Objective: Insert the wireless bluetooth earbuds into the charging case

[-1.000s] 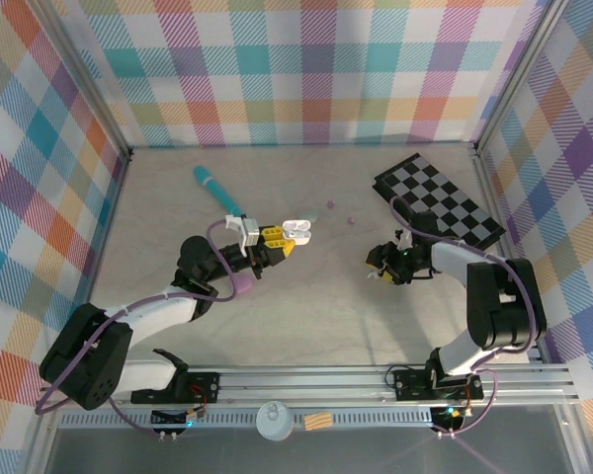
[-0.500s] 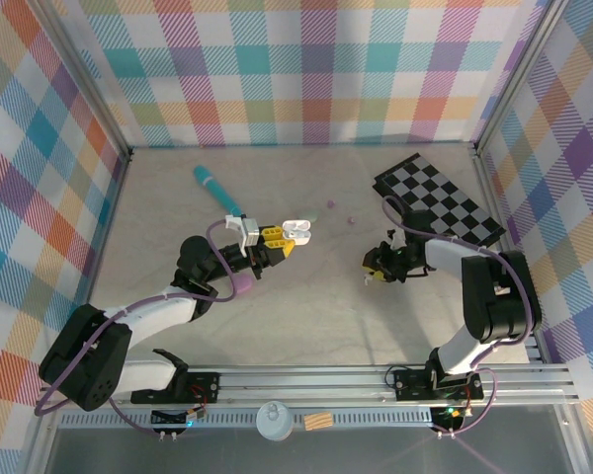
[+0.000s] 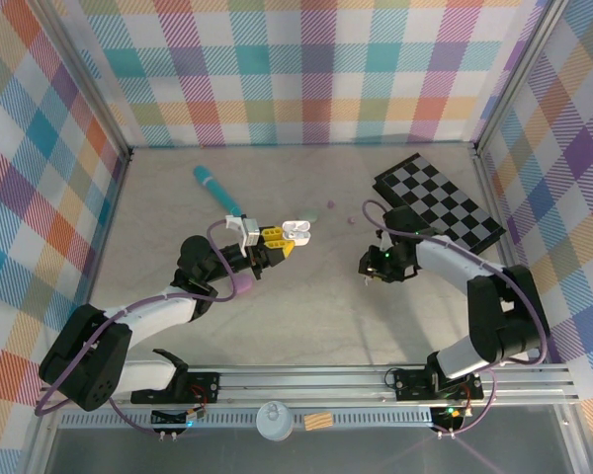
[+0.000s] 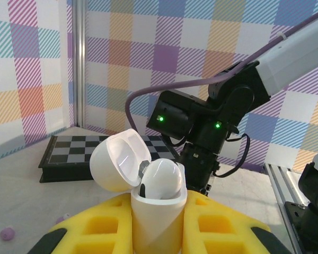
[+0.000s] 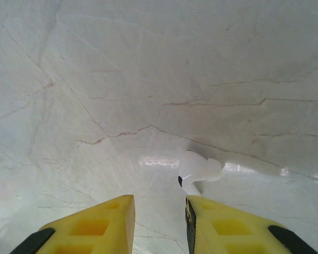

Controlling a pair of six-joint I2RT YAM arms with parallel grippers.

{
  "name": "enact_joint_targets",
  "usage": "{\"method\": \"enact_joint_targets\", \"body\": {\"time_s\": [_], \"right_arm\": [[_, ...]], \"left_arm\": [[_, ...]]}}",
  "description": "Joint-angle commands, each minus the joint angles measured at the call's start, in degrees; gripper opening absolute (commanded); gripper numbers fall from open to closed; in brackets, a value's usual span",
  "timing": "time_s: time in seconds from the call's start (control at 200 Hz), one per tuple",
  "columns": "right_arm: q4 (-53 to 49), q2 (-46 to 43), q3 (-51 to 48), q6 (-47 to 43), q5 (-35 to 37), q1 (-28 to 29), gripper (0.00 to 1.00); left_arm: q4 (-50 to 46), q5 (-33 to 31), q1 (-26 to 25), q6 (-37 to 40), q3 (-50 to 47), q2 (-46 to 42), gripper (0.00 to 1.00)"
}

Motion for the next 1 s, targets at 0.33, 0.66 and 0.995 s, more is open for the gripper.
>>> {"method": "enact_joint_targets", "body": {"time_s": [0.33, 0.66, 0.995], "right_arm": [[-3.6, 9.3, 5.8, -1.2, 5.3, 2.1, 0.25], [-4.0, 11.2, 7.5, -2.0, 7.6, 2.1, 0.25], [-7.2, 12.5, 11.3, -2.8, 7.7, -0.4, 0.31]], "left_arm": [[-0.5, 0.2, 1.1, 1.9, -1.5, -3.7, 0.13], [-1.5, 0.5, 1.3, 2.2, -1.2, -4.2, 0.13], [-3.7, 0.1, 1.4, 3.0, -1.6, -6.4, 0.13]]}}
